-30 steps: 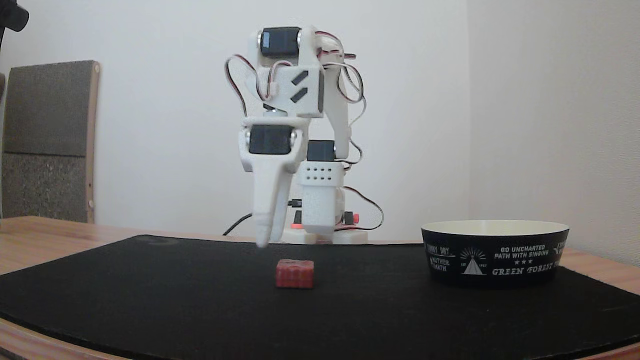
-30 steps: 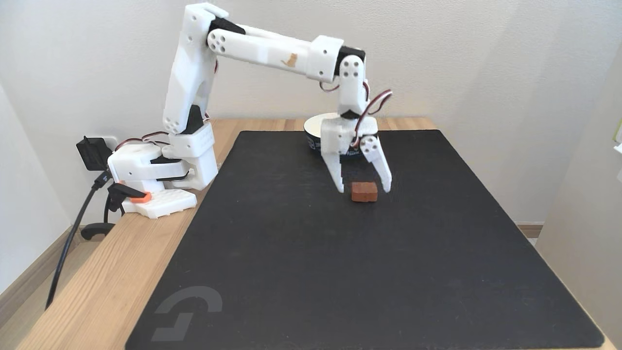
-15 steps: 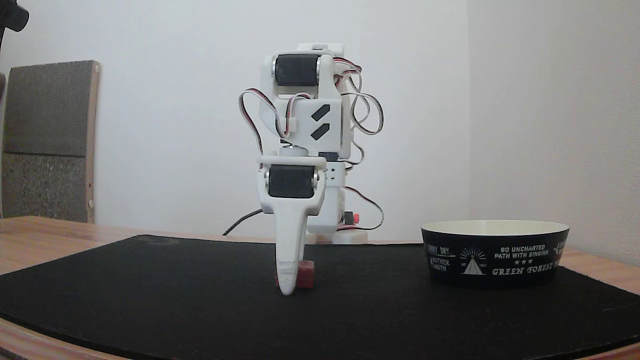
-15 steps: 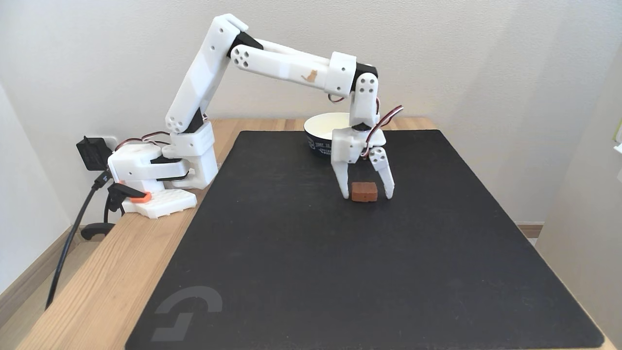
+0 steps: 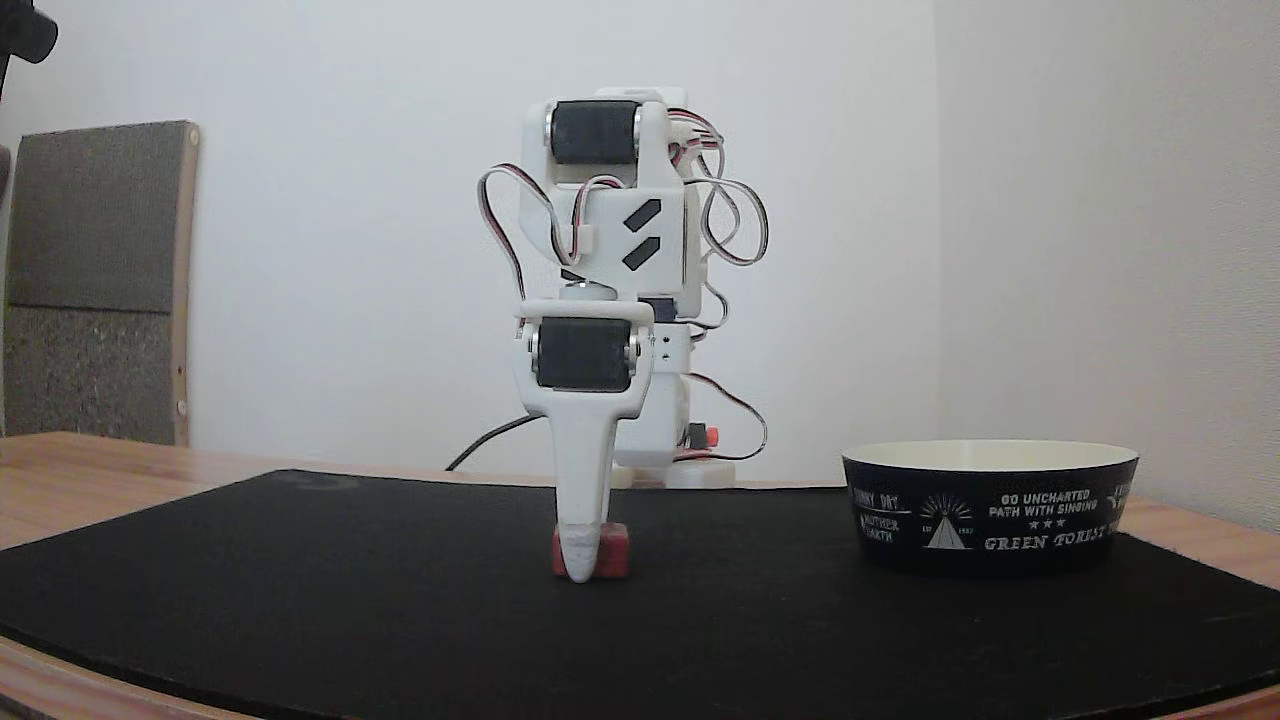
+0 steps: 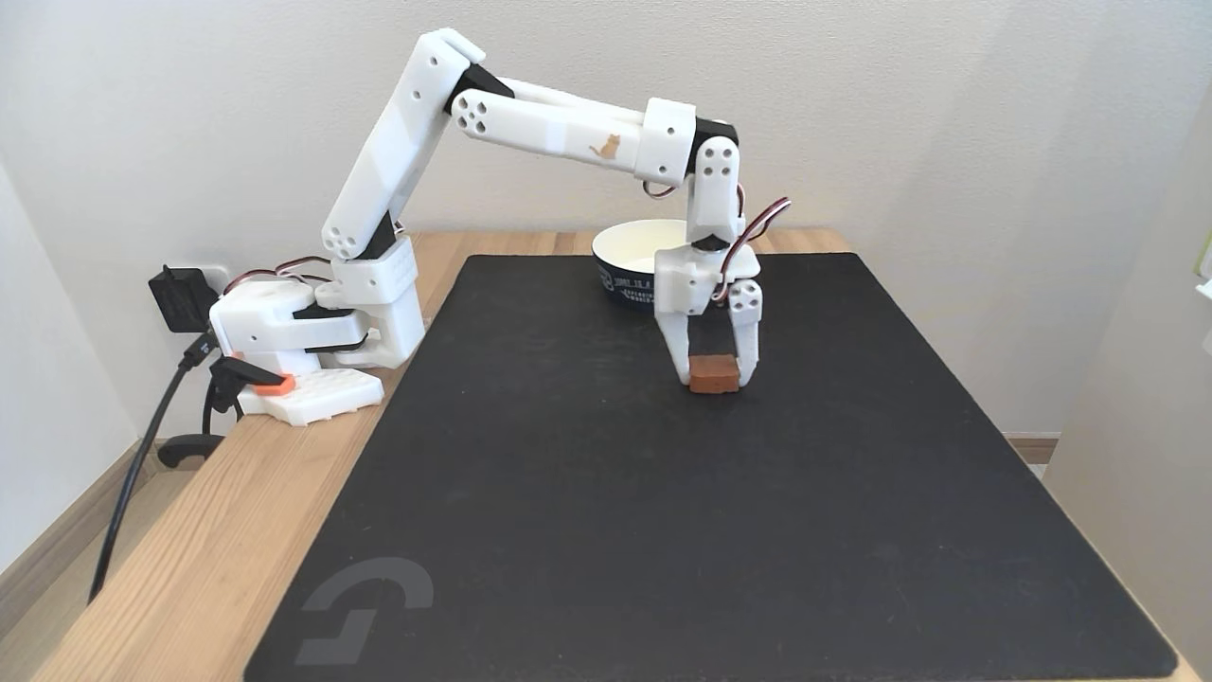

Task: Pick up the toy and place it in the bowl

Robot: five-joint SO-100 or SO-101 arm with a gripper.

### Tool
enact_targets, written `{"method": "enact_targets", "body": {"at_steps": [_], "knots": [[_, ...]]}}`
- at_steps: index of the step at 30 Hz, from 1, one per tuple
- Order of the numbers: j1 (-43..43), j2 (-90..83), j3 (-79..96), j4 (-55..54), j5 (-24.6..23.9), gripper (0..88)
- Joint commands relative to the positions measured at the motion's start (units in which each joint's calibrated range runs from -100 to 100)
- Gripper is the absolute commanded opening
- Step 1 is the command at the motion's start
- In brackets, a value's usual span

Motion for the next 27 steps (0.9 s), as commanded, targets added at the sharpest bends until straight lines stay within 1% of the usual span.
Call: {"method": "enact_targets", "body": {"at_steps": [1, 3, 4, 7, 8, 12, 13, 15, 18, 22, 23, 25, 27], "knots": [[-1.0, -1.5, -2.7, 0.4, -0.3, 2.2], [-3.0, -3.0, -5.1, 1.0, -0.3, 2.2], [-5.7, -5.2, -7.6, 2.8, 0.2, 2.2], [-10.2, -10.2, -10.0, 3.7, 0.2, 2.2], [-13.4, -13.1, -10.6, 3.7, 0.2, 2.2], [-20.7, -17.8, -10.0, 3.7, 0.2, 2.2], [-24.1, -19.2, -9.9, 3.7, 0.2, 2.6], [-26.7, -20.1, -9.5, 3.7, 0.2, 2.6], [-31.3, -21.8, -3.1, 3.2, -0.1, 2.6], [-32.9, -24.1, 6.7, -0.7, -0.4, 3.1], [-32.5, -25.3, 11.1, -3.6, -0.5, 8.0], [-31.8, -27.1, 15.1, -6.1, -1.6, 17.7], [-31.2, -30.2, 19.0, -8.6, -1.7, 27.8]]}}
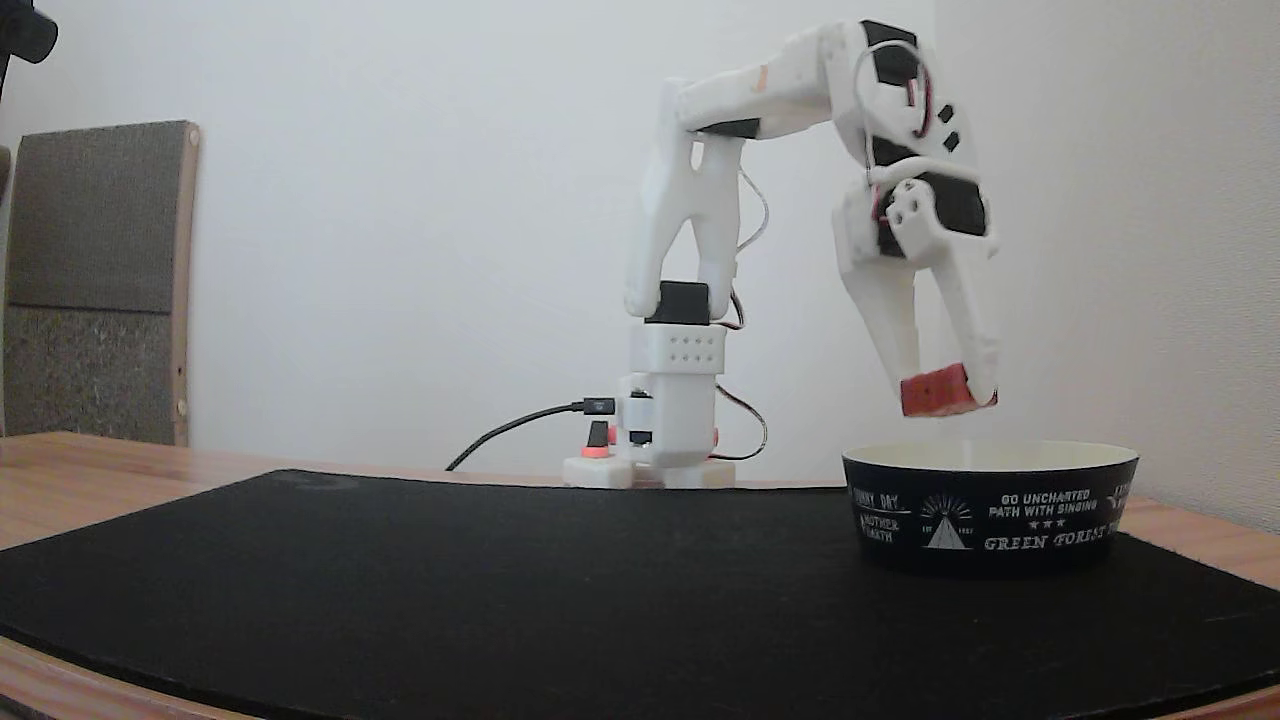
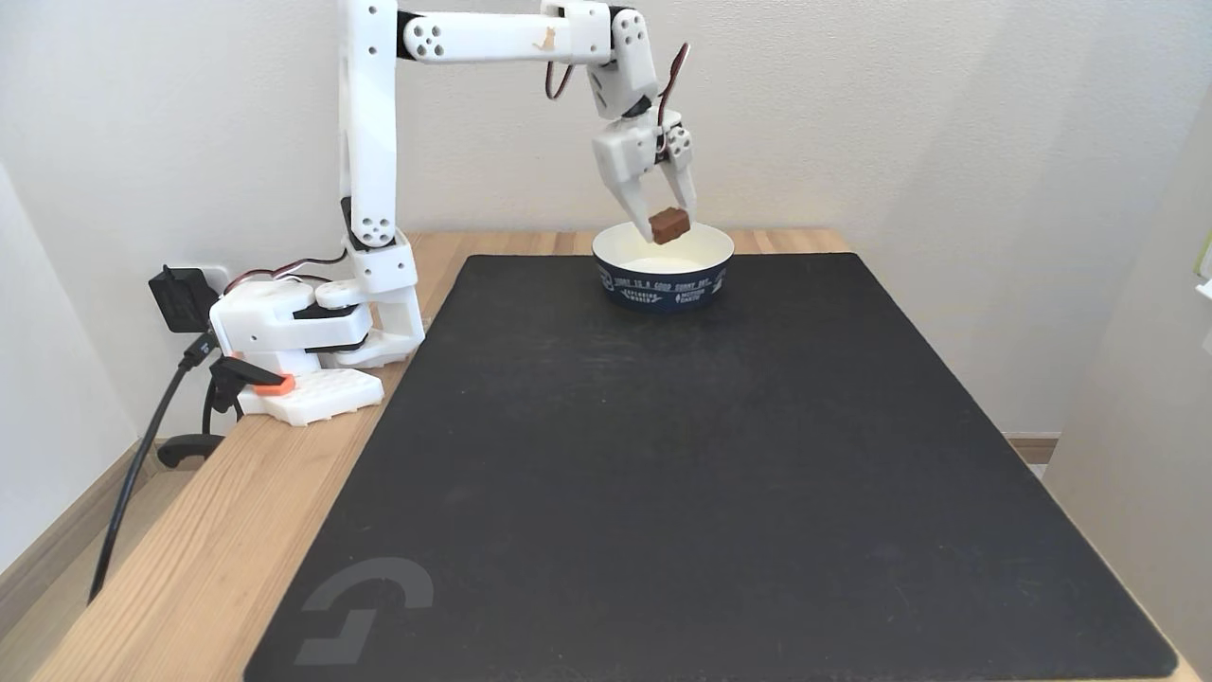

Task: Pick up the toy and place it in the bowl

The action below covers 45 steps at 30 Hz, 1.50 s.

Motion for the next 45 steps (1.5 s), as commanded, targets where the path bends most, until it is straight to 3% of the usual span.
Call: {"method": "enact_targets", "body": {"at_steps": [1, 9, 13, 15, 16, 20, 27, 32, 36, 45], "knots": [[0.2, -7.2, 5.6, -4.8, -0.2, 29.4], [0.9, -18.0, 8.1, -5.7, 0.1, 29.7], [5.4, -26.3, 18.3, -6.4, -0.4, 17.4], [9.6, -32.6, 29.4, -11.0, 0.0, 7.0], [11.0, -35.0, 33.8, -13.4, 0.0, 5.8], [18.2, -45.8, 55.9, -22.5, -0.4, 5.8], [21.3, -68.7, 87.8, -32.9, -0.4, 5.8], [20.8, -91.6, 104.0, -31.2, -0.4, 6.0], [21.6, -107.5, 107.8, -21.8, -0.4, 6.0], [22.1, -111.2, 108.9, -19.0, -0.4, 5.5]]}}
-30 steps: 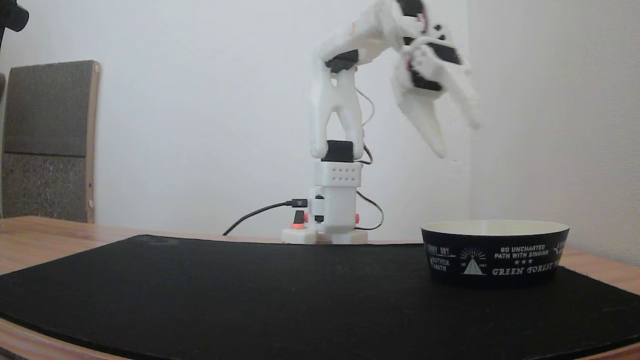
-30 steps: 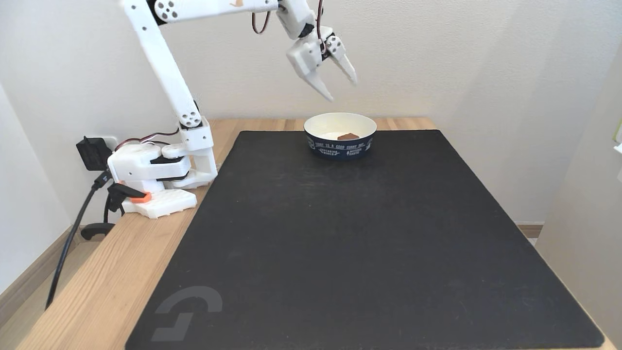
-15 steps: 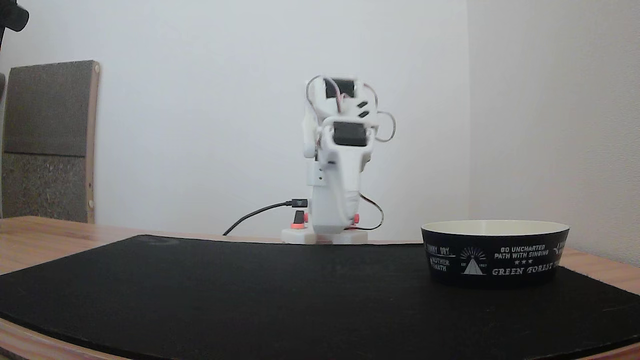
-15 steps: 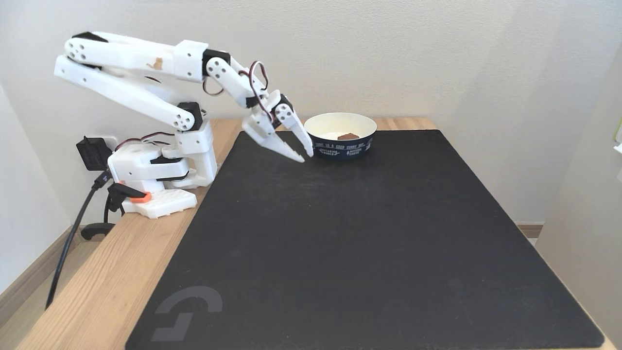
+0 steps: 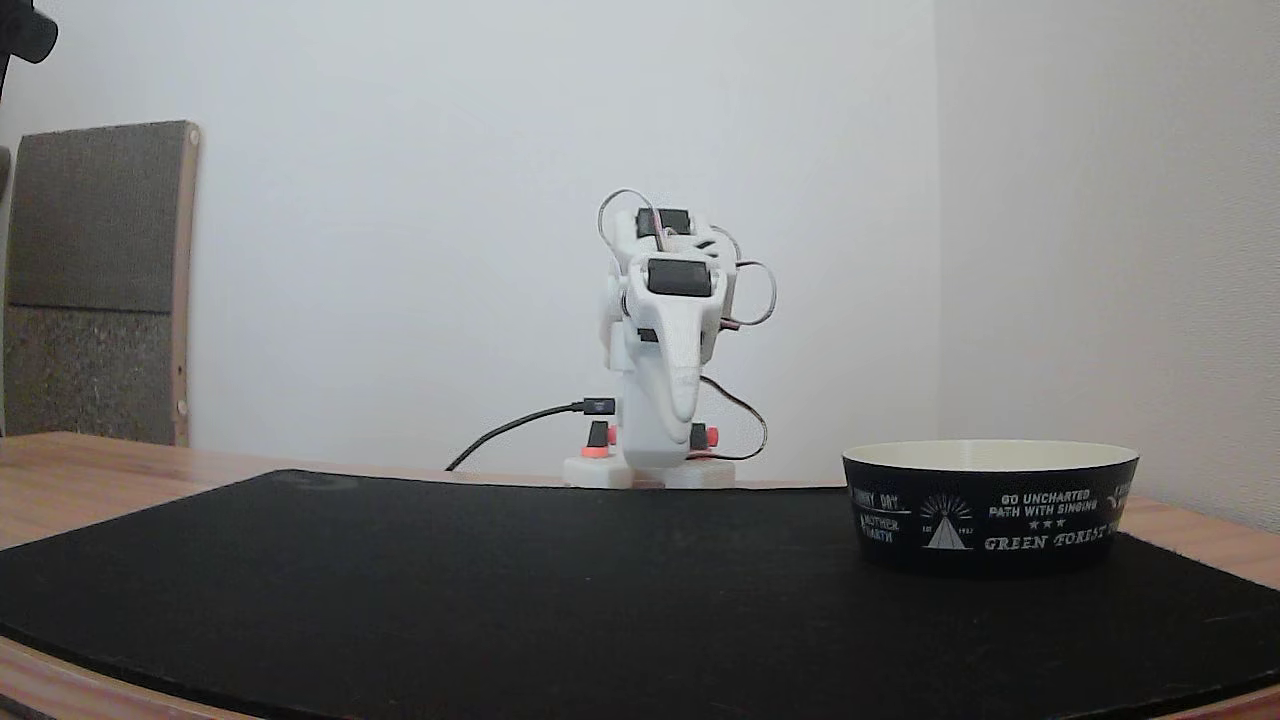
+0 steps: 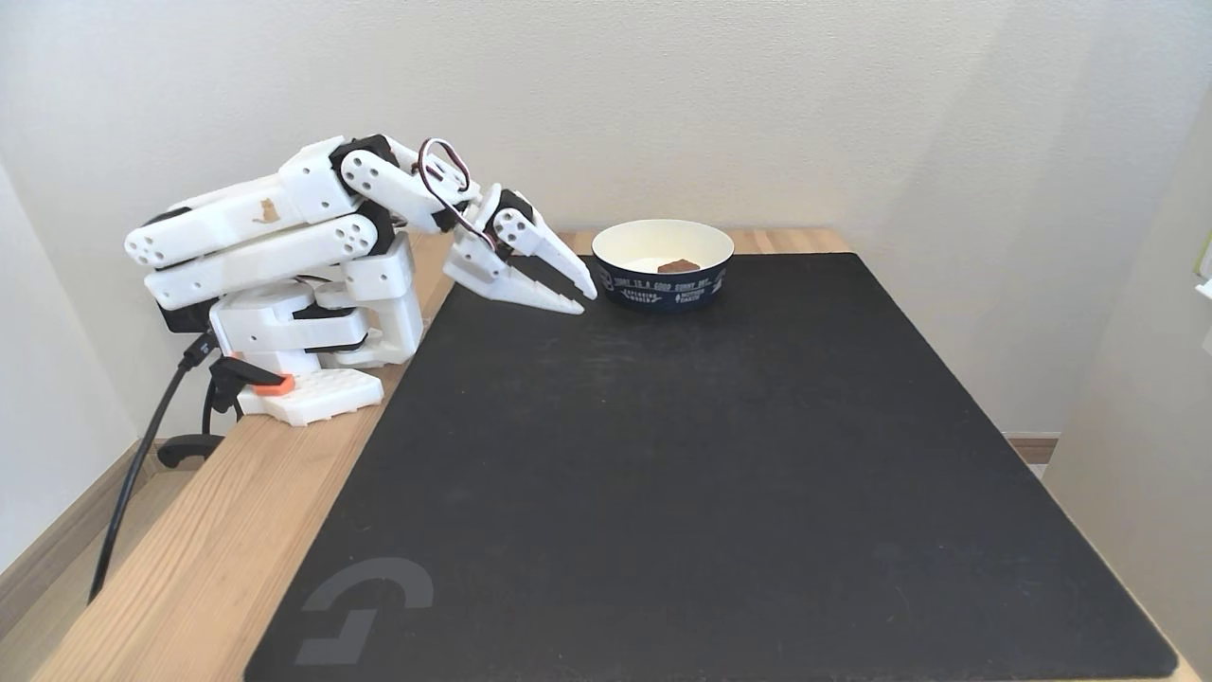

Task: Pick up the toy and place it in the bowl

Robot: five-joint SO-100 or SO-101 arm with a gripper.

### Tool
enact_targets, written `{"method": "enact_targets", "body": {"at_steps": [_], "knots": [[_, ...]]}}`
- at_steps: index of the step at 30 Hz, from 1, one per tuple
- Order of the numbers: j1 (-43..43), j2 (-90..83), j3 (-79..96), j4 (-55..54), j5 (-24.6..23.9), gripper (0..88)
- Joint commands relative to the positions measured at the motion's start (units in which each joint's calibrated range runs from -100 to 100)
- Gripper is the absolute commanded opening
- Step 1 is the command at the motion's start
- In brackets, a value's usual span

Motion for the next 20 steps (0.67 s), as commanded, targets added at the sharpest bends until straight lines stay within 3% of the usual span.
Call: {"method": "enact_targets", "body": {"at_steps": [1, 20], "knots": [[0.1, -0.4, 0.7, 0.1, -0.2, 5.4], [0.0, -0.4, 0.7, -0.1, 0.2, 5.4]]}}
